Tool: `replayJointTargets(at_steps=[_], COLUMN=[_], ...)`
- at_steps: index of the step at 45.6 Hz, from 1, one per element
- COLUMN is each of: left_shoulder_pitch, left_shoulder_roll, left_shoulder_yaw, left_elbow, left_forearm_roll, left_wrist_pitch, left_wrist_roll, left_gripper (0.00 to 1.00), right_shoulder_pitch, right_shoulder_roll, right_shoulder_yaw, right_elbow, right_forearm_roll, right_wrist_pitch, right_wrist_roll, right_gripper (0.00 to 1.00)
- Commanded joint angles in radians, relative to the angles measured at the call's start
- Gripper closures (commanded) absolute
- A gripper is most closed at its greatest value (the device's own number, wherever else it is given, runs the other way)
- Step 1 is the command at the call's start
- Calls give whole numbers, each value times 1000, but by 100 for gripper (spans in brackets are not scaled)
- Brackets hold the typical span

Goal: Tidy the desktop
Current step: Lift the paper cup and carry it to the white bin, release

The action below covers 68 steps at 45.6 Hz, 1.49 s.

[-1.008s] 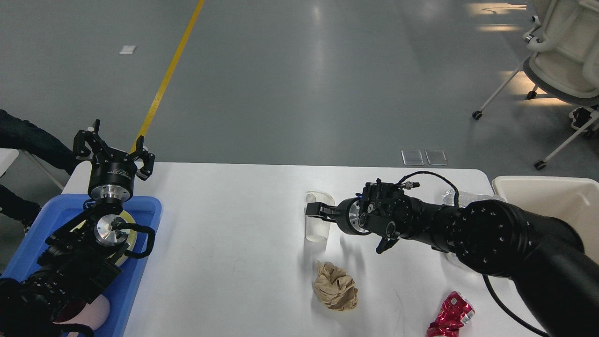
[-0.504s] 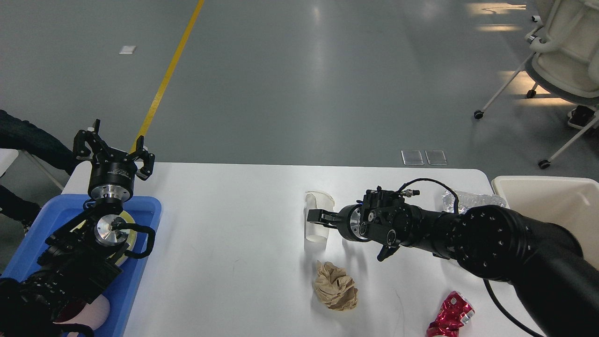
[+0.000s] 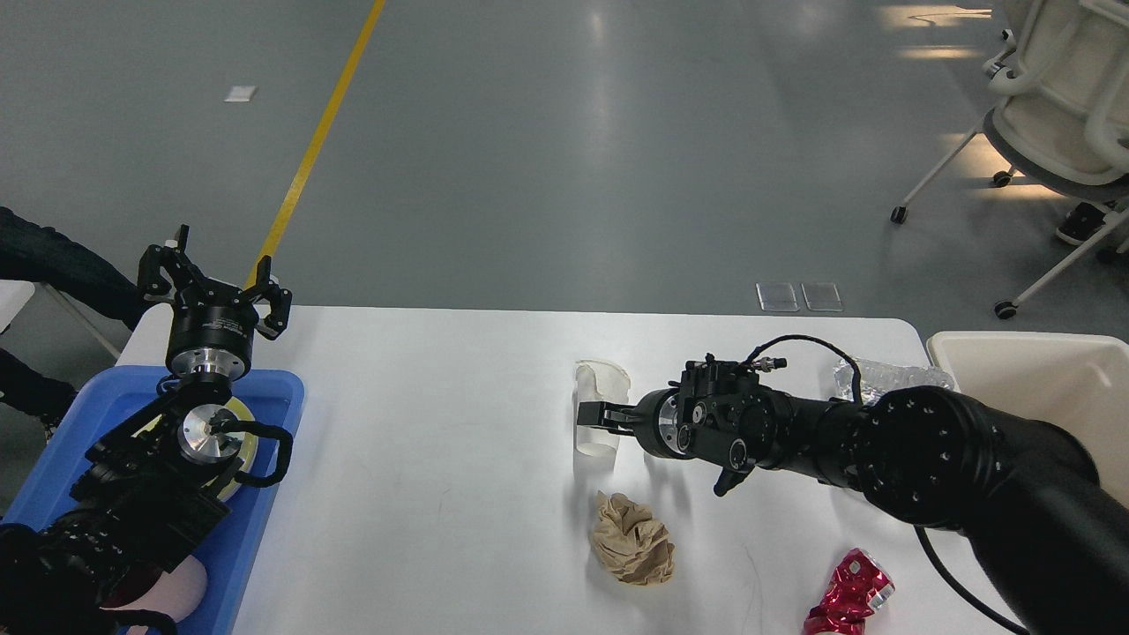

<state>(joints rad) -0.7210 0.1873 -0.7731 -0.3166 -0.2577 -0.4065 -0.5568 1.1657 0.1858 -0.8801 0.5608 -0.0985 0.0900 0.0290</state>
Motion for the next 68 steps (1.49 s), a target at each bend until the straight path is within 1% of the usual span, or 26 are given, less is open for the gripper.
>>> replayJointTargets(at_steps=[1, 6, 10, 17, 35, 38, 42, 46, 50, 58, 60, 63, 67, 68], left_shoulder_pitch=[0, 0, 0, 0, 0, 0, 0, 0, 0, 0, 0, 0, 0, 0], left_shoulder_roll=[0, 0, 0, 0, 0, 0, 0, 0, 0, 0, 0, 0, 0, 0], left_shoulder_yaw=[0, 0, 0, 0, 0, 0, 0, 0, 0, 0, 0, 0, 0, 0], left_elbow=[-1, 1, 1, -1, 1, -1, 1, 1, 1, -1, 1, 1, 1, 1], left_forearm_roll=[0, 0, 0, 0, 0, 0, 0, 0, 0, 0, 0, 0, 0, 2], left_wrist_pitch=[0, 0, 0, 0, 0, 0, 0, 0, 0, 0, 0, 0, 0, 0], left_wrist_roll=[0, 0, 0, 0, 0, 0, 0, 0, 0, 0, 0, 0, 0, 0], left_gripper=[4, 4, 4, 4, 4, 4, 4, 4, 4, 4, 4, 4, 4, 4], right_shoulder_pitch=[-3, -17, -26, -38, -24, -24, -24, -24, -24, -26, -26, -26, -27, -27], right_shoulder_roll=[0, -2, -2, 0, 1, 0, 0, 0, 0, 0, 0, 0, 0, 0], right_shoulder_yaw=[10, 12, 13, 21, 32, 32, 33, 35, 39, 53, 53, 53, 55, 55], right_elbow=[-1, -1, -1, 11, 14, 14, 16, 16, 14, 14, 14, 16, 19, 21], right_forearm_roll=[-1, -1, -1, -1, -12, -35, -59, -64, -66, -66, -67, -67, -67, -67], right_wrist_pitch=[-24, -50, -50, -46, -52, -52, -52, -52, -61, -96, -99, -98, -93, -92], right_wrist_roll=[0, 0, -1, 0, 2, 0, 0, 0, 0, 2, 2, 2, 2, 0], right_gripper=[2, 6, 6, 1, 6, 12, 27, 35, 46, 49, 51, 64, 73, 78])
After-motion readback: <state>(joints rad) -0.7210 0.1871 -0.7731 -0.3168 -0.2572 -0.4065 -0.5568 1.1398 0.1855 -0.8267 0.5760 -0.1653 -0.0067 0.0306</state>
